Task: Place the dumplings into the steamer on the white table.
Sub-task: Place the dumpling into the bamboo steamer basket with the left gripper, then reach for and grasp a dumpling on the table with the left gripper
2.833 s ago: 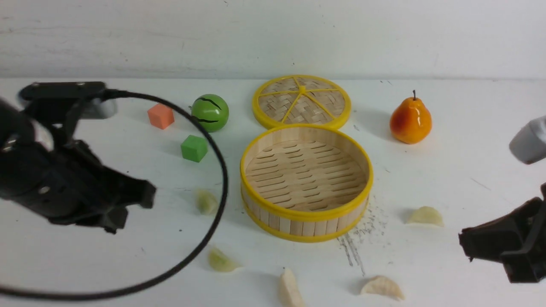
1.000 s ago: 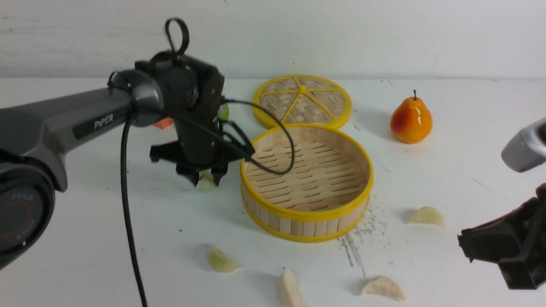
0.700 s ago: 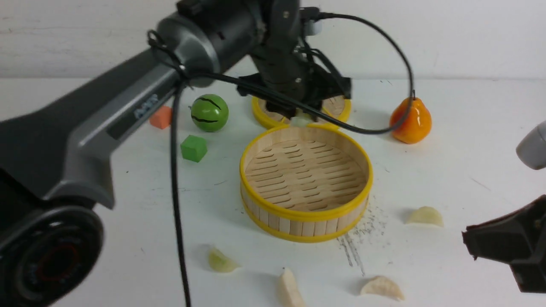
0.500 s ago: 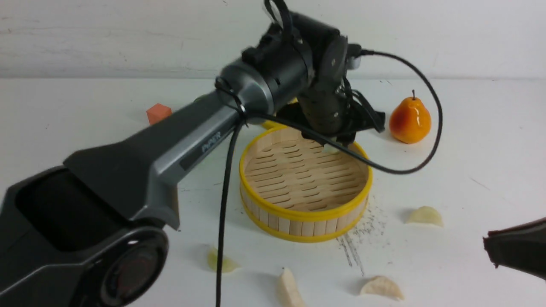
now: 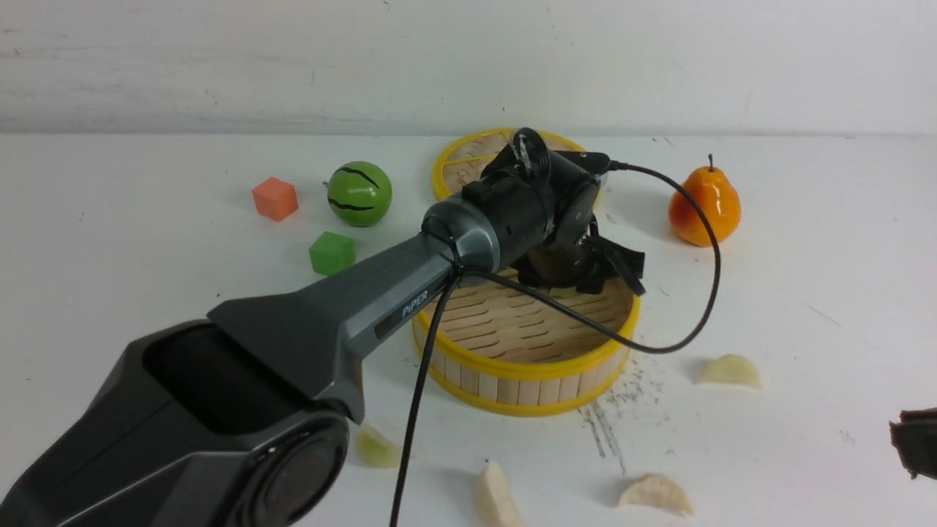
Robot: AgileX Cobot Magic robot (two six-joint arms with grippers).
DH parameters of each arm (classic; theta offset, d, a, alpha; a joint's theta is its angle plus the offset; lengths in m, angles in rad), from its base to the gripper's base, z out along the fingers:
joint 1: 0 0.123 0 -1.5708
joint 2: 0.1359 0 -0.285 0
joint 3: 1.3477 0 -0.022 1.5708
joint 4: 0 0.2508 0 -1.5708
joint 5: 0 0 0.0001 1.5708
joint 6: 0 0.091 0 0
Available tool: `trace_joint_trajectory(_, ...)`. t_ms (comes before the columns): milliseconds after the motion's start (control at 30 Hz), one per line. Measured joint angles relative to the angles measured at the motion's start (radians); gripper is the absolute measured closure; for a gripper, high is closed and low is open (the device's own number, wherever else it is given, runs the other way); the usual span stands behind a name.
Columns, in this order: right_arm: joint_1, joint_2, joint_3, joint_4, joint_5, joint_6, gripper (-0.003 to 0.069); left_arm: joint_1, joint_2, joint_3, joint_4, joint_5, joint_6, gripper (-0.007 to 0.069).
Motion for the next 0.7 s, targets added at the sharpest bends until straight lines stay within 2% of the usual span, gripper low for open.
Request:
trace_joint_trajectory(100, 0.000, 0.000, 0.000, -0.004, 0.000, 0.001, 0.0615, 0.000, -0.014, -0.030, 0.002, 0.061, -0.001, 0.0157)
trace_joint_trajectory(200, 0.000, 0.000, 0.000, -0.005, -0.004, 0.001, 0.0610, 0.000, -0.065, -0.097, 0.004, 0.182, 0.005, 0.0086)
trace_joint_trajectory(333, 0.000, 0.000, 0.000, -0.005, -0.017, 0.004, 0.0607, 0.000, -0.163, -0.177, 0.025, 0.346, 0.070, 0.0062)
trace_joint_trajectory(500, 0.000, 0.000, 0.000, -0.006, -0.034, 0.004, 0.0601, 0.000, -0.318, -0.193, 0.030, 0.419, 0.141, 0.0061)
trace_joint_trajectory(600, 0.000, 0.001, 0.000, -0.006, -0.035, 0.004, 0.0597, 0.000, -0.427, -0.133, 0.030, 0.419, 0.172, 0.0066)
trace_joint_trajectory(700, 0.000, 0.001, 0.000, -0.005, -0.035, 0.004, 0.0596, 0.000, -0.558, 0.017, 0.032, 0.419, 0.189, 0.0069)
